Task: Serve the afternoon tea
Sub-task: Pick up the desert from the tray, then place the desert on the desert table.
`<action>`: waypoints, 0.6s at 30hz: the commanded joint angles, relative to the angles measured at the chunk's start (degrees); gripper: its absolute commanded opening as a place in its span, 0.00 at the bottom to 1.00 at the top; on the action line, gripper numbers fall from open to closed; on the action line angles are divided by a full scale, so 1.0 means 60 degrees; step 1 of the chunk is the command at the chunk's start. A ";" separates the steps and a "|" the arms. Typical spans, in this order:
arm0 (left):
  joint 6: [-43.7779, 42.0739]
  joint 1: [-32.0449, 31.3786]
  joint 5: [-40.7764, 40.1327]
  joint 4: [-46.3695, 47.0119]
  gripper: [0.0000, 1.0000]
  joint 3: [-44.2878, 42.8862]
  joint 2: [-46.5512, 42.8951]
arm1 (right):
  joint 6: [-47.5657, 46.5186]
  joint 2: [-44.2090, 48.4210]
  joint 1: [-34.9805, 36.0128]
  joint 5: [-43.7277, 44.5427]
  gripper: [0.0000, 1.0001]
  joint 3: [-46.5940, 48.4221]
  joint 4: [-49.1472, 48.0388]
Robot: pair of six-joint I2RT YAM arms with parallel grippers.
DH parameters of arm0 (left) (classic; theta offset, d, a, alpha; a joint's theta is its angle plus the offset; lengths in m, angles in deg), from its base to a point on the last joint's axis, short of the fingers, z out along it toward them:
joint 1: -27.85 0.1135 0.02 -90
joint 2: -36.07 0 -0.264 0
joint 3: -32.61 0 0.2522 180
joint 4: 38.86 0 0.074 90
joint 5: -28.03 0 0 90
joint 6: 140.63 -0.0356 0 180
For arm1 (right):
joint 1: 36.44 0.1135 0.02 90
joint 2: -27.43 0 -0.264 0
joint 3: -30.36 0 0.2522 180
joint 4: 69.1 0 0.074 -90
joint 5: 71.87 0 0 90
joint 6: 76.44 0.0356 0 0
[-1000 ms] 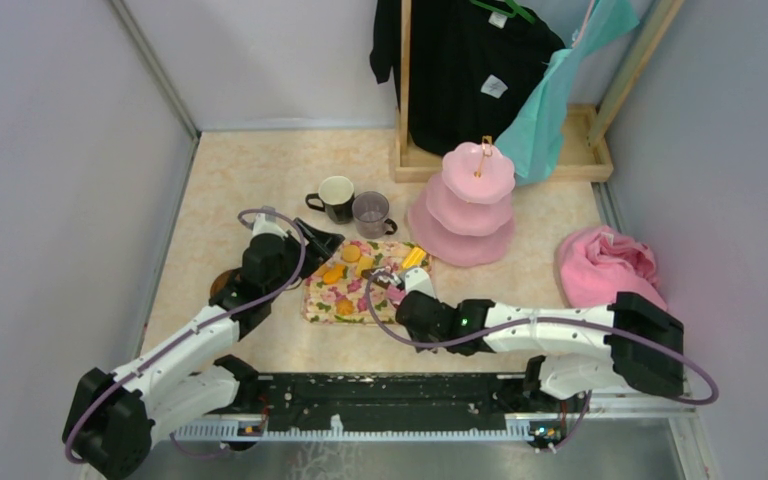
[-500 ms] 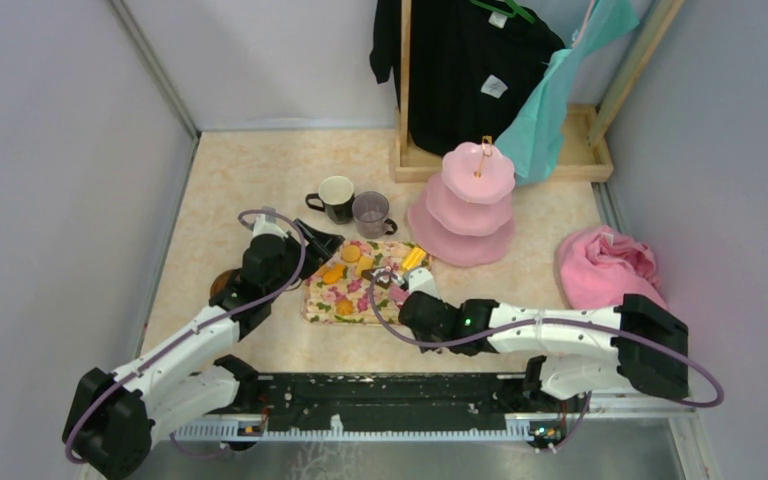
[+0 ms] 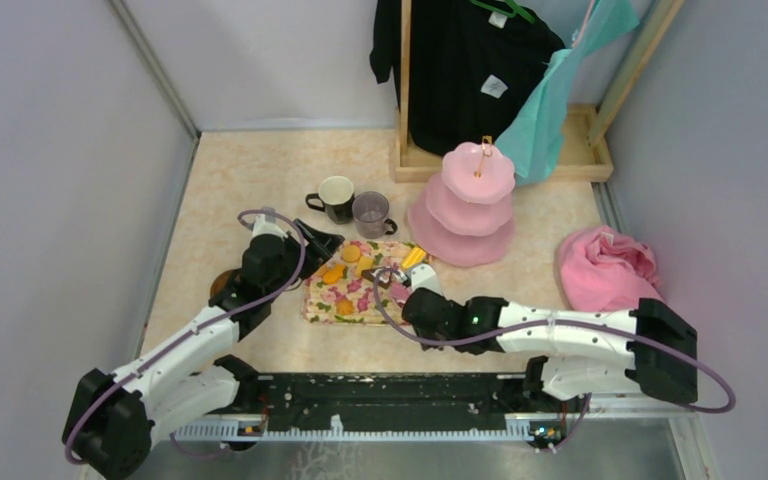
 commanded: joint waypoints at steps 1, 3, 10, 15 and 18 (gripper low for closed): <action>-0.0003 0.0049 0.0036 0.0219 0.79 0.0012 -0.0161 | -0.0116 0.0523 -0.0049 0.0289 0.00 0.0596 -0.0014; -0.0002 0.0046 0.0050 0.0219 0.79 -0.0003 -0.0166 | -0.0065 0.0621 -0.0035 0.0371 0.00 0.0654 0.0099; -0.0004 0.0042 0.0058 0.0268 0.79 0.0104 -0.0254 | 0.0350 0.1291 0.0021 0.1192 0.00 0.0894 0.0701; -0.0014 0.0049 0.0113 0.0342 0.79 0.0222 -0.0348 | 0.0834 0.1806 0.0028 0.1905 0.00 0.0988 0.1243; -0.0058 0.0054 0.0164 0.0409 0.79 0.0236 -0.0389 | 0.1204 0.1872 0.0019 0.2350 0.00 0.0960 0.1517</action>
